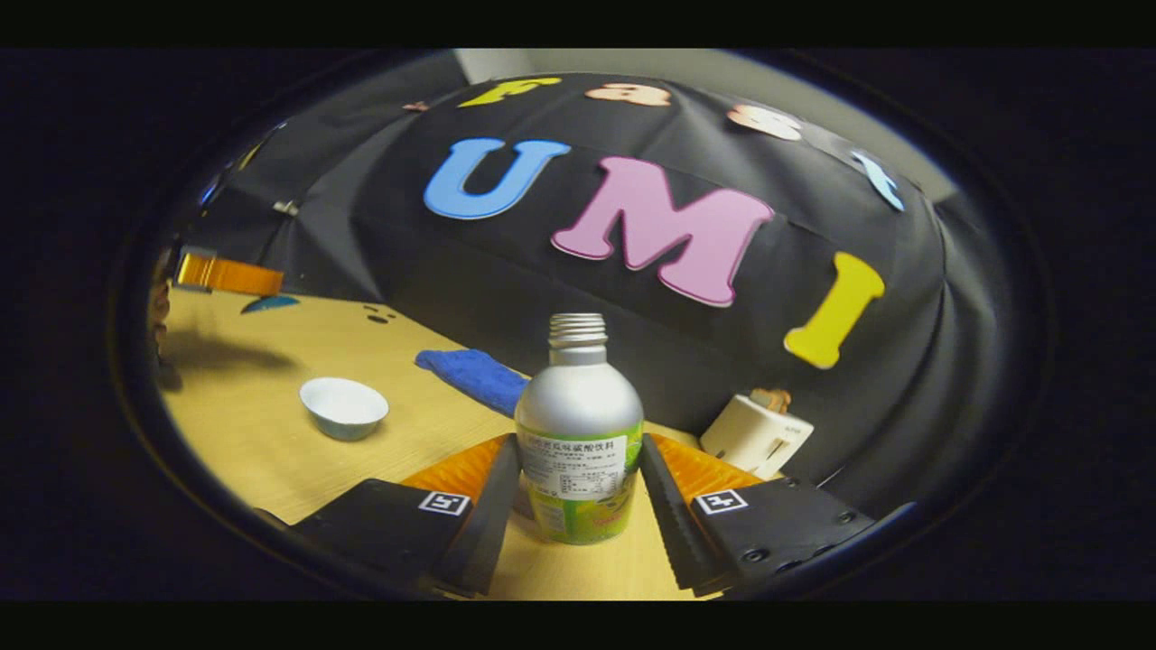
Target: Open the teacup lid with one hand, grasp the water bottle and pour water into the teacup with the other hand; after pouring, place the water bottle on the coaster and then close the teacup lid.
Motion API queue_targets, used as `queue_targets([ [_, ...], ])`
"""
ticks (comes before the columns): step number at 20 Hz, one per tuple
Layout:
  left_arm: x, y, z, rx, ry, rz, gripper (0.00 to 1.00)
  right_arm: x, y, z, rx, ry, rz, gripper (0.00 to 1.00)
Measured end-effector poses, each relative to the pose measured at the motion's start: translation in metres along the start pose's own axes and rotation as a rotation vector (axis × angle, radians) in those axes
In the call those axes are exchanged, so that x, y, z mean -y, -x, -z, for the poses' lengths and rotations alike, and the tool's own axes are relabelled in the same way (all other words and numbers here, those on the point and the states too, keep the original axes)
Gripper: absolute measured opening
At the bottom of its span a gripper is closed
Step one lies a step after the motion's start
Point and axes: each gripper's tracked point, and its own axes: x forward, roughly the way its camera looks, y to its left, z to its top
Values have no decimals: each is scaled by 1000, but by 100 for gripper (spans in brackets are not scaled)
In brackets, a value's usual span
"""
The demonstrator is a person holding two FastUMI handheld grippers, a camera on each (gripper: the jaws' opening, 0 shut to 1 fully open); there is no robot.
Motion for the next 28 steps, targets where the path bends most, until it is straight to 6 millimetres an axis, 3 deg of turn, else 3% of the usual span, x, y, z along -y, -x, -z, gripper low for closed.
queue_targets([
  [2,-2,1,-3,9,-11,-13,29,-11,-10,-7,1,199,-20,72],
  [5,5,0,1,0,-1,8,29,-22,-16,-7,2,362,-40,75],
  [11,-1,-1,3,-1,-12,-3,29,-49,-24,-2,32,723,-86,75],
  [20,3,-5,11,-18,10,18,29,-68,-18,-2,81,1011,-106,75],
  [28,4,-6,14,-28,13,20,29,-74,-18,4,92,1151,-137,75],
])
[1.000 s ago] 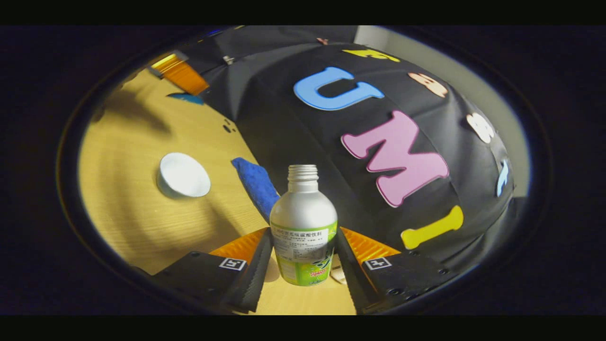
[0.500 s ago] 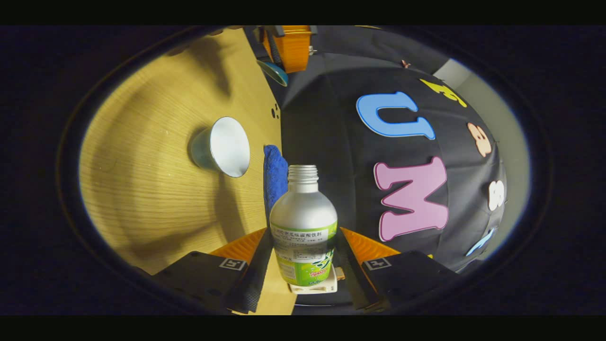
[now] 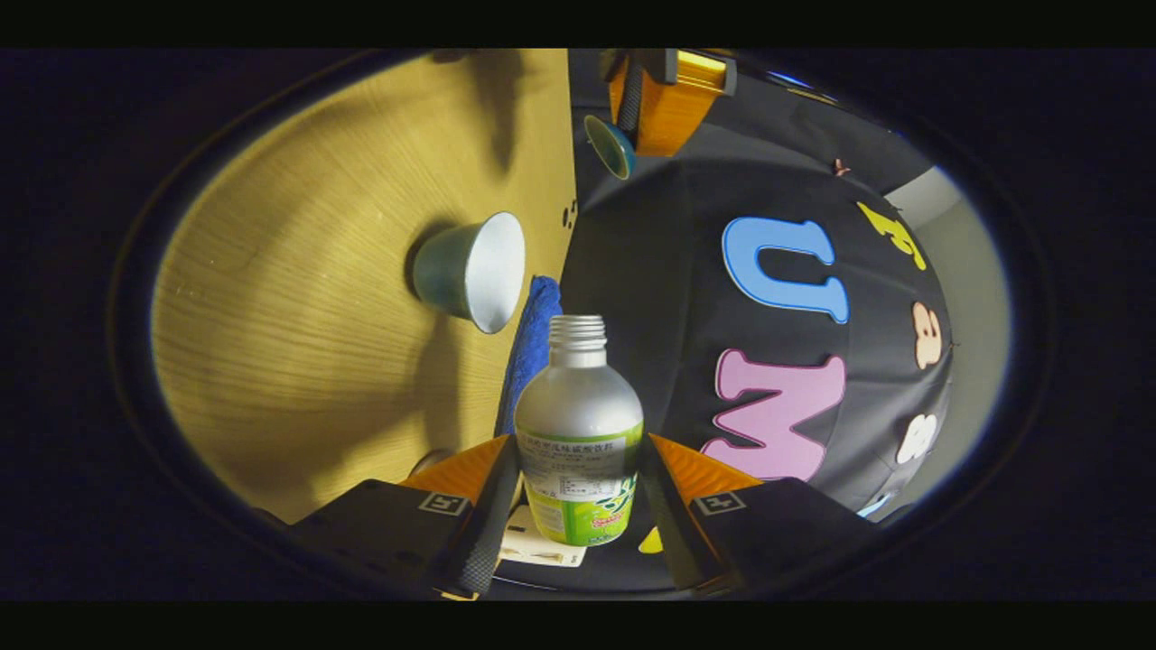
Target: Open the teacup lid with one hand, grasp the water bottle and pour water into the teacup with the other hand; after pouring, place the water bottle on the coaster and then close the teacup lid.
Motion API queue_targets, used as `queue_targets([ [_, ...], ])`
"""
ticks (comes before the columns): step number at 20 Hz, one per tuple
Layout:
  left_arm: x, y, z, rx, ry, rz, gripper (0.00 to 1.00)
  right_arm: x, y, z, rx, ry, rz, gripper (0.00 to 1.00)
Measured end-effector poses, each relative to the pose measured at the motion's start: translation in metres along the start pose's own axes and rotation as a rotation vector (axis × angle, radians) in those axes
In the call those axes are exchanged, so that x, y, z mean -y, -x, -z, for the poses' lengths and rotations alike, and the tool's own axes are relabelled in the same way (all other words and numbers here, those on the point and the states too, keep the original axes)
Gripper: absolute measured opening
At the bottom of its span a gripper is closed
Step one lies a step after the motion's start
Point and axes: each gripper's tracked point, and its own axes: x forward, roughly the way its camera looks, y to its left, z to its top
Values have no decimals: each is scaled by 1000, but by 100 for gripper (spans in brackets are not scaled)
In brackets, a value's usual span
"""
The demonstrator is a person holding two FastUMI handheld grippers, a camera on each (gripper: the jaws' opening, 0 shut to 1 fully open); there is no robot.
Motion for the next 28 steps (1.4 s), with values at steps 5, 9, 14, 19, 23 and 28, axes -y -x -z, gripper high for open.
queue_targets([
  [5,1,-1,3,-8,6,7,29,2,2,-3,10,66,1,75],
  [9,1,-2,4,-10,9,8,29,0,4,-2,15,102,-4,75],
  [14,3,-3,6,-13,15,16,29,0,-1,-5,27,154,-9,72],
  [19,5,-5,9,-20,26,25,29,1,3,-6,36,196,1,71],
  [23,7,-6,10,-24,32,30,29,5,3,-6,45,251,16,74],
  [28,5,-4,10,-24,29,27,29,16,0,-8,60,319,46,74],
])
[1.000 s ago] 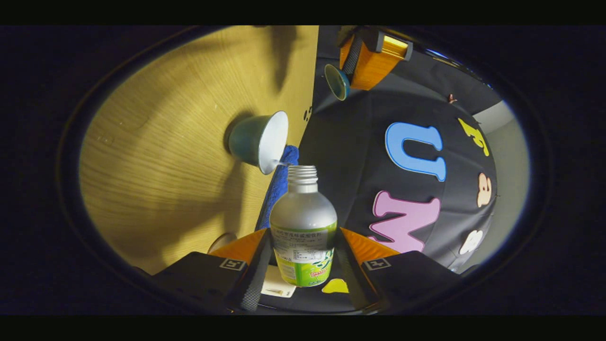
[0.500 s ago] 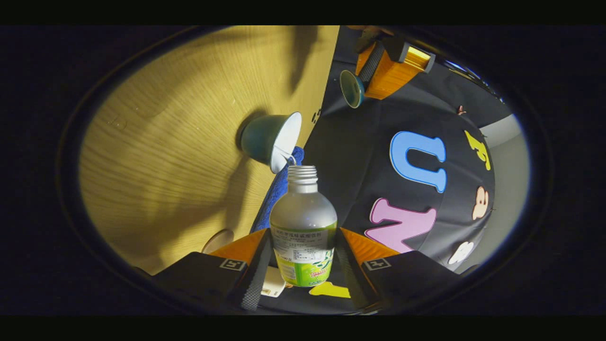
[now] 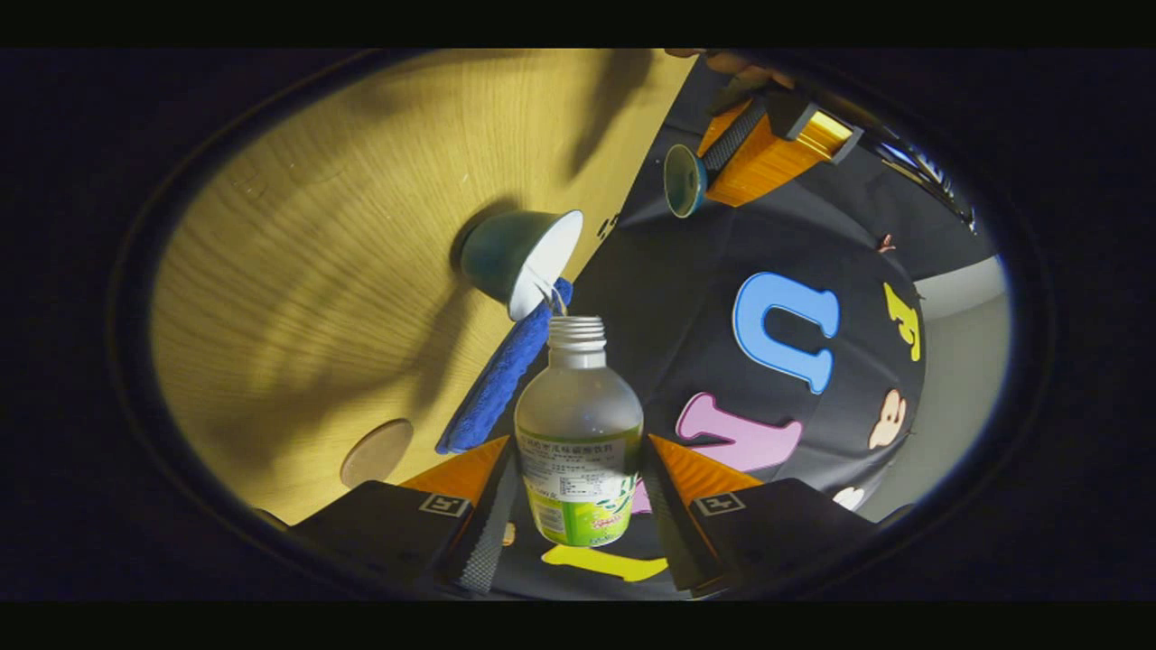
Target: Open the teacup lid with one hand, grasp the water bottle and pour water into the teacup with the other hand; after pouring, place the water bottle on the coaster and then close the teacup lid.
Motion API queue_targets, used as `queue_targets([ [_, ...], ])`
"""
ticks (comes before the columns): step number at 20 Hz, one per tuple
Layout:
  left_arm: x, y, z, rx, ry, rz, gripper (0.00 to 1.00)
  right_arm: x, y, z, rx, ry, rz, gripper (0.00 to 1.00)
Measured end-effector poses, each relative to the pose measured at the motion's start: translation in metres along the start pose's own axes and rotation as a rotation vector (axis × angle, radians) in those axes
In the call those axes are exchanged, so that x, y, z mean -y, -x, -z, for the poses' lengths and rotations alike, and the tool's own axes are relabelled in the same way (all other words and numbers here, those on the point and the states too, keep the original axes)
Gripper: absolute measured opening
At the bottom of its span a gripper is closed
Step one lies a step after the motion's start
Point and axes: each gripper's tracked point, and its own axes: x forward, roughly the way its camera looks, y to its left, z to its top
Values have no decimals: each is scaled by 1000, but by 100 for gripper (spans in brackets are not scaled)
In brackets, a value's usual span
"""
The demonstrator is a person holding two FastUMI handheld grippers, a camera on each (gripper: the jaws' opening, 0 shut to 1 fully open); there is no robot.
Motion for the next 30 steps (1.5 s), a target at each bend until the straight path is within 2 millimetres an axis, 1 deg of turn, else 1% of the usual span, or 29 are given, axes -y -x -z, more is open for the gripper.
queue_targets([
  [2,0,-1,1,1,-1,0,29,4,1,-1,2,25,20,74],
  [3,0,-1,1,1,-2,0,31,6,1,0,2,40,31,74],
  [4,0,-1,0,2,-3,0,29,9,1,0,2,55,43,74],
  [5,0,-1,0,2,-3,0,31,11,0,-1,5,71,60,74],
  [6,0,-1,0,3,-4,-1,29,13,2,-1,4,86,75,74],
  [9,-1,-1,0,4,-6,-3,29,25,1,6,3,130,83,74],
  [15,0,-1,1,1,-1,3,29,42,-3,15,-4,214,104,74],
  [16,1,-1,1,-1,3,5,31,45,-3,16,-5,225,111,75],
  [17,1,-1,2,-2,11,8,29,47,-3,18,-4,231,113,74],
  [25,1,-1,3,-3,53,12,29,49,-5,17,26,296,111,75],
  [28,0,-1,3,-6,63,5,29,55,-3,17,32,320,126,74],
  [30,-1,-1,3,-5,61,-3,29,52,-2,16,40,324,128,75],
])
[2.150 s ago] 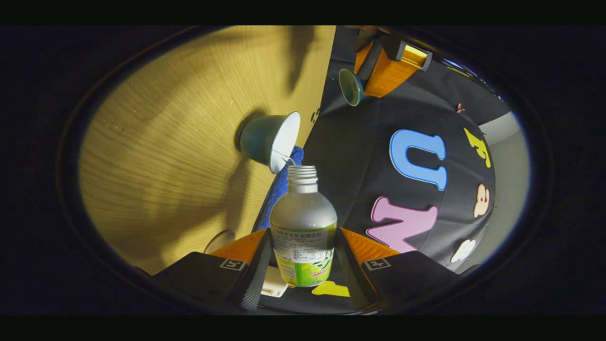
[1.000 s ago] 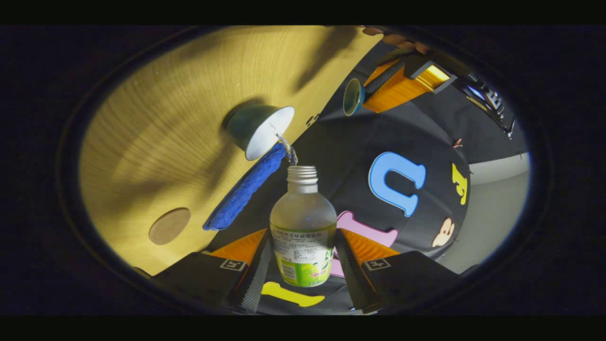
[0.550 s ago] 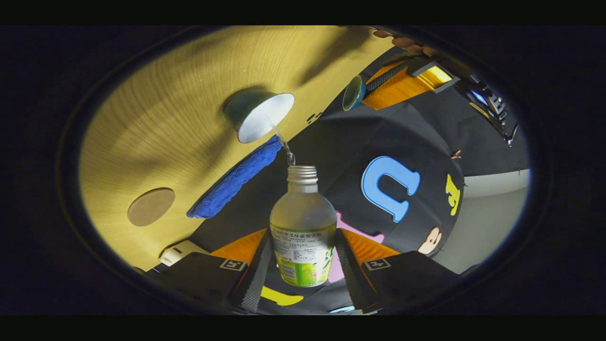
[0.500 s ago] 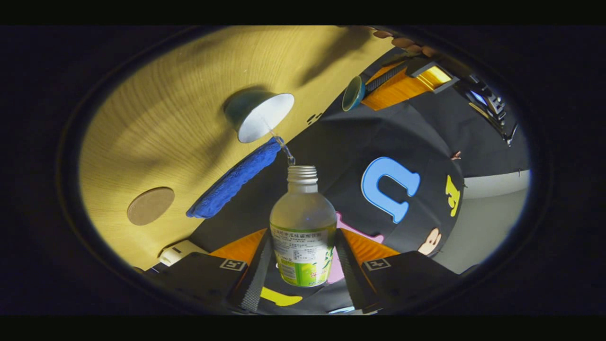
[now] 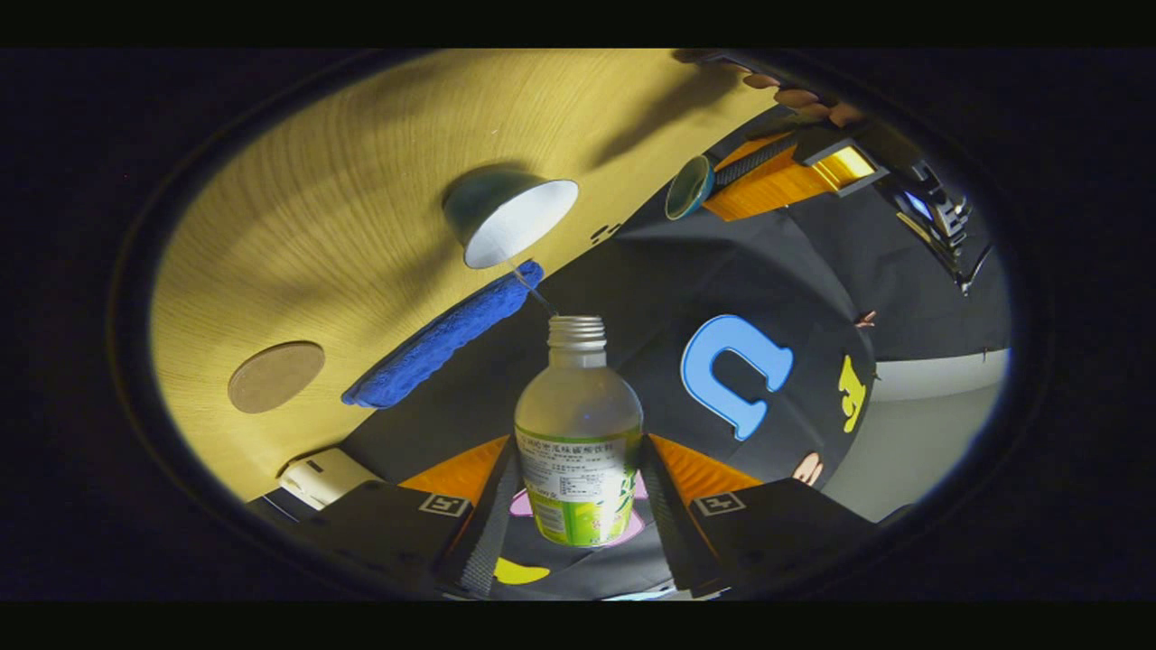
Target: Open the teacup lid with one hand, grasp the water bottle and pour water into the teacup with the other hand; after pouring, place the water bottle on the coaster and then close the teacup lid.
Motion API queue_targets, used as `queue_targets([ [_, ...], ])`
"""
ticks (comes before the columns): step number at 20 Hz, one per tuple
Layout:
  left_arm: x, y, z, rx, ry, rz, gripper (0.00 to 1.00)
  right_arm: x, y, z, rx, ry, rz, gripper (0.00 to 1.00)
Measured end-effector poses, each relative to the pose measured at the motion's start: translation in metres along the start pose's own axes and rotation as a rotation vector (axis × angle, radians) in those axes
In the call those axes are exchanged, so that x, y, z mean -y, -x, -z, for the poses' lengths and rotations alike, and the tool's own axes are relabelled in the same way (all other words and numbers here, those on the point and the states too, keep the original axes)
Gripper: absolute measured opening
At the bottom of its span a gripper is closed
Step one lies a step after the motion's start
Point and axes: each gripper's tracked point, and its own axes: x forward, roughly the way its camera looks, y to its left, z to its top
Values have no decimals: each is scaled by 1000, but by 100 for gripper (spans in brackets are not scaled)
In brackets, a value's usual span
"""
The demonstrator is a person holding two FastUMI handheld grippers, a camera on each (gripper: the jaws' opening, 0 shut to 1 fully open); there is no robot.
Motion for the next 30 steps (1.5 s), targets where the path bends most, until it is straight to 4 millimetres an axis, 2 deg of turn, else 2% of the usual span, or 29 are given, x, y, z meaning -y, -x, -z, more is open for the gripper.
queue_targets([
  [3,-2,0,0,2,-5,-9,29,0,-1,0,-2,-16,0,75],
  [6,-5,0,-1,2,-14,-22,29,-16,1,1,-17,-245,-69,75],
  [8,-6,1,-1,3,-16,-31,29,-29,4,-4,-28,-504,-106,75],
  [11,-10,4,1,-3,-14,-38,29,-45,13,-7,-61,-999,-159,75],
  [15,-6,9,-5,14,-29,-33,29,-34,12,7,-66,-1831,-111,75],
  [18,-4,9,-6,16,-51,-31,29,-57,-1,12,-110,-2190,-49,75],
  [21,-2,8,-5,10,-52,-20,29,-69,0,7,-151,-2400,-40,75],
  [22,-2,8,-4,8,-50,-19,31,-71,1,4,-162,-2451,-35,75],
  [24,-2,7,-2,4,-51,-21,29,-75,0,4,-183,-2522,-16,75],
  [26,-5,7,-1,2,-55,-25,29,-76,-6,2,-187,-2538,-3,75],
  [30,-7,6,0,-4,-61,-28,29,-79,-7,-2,-173,-2430,-26,75],
])
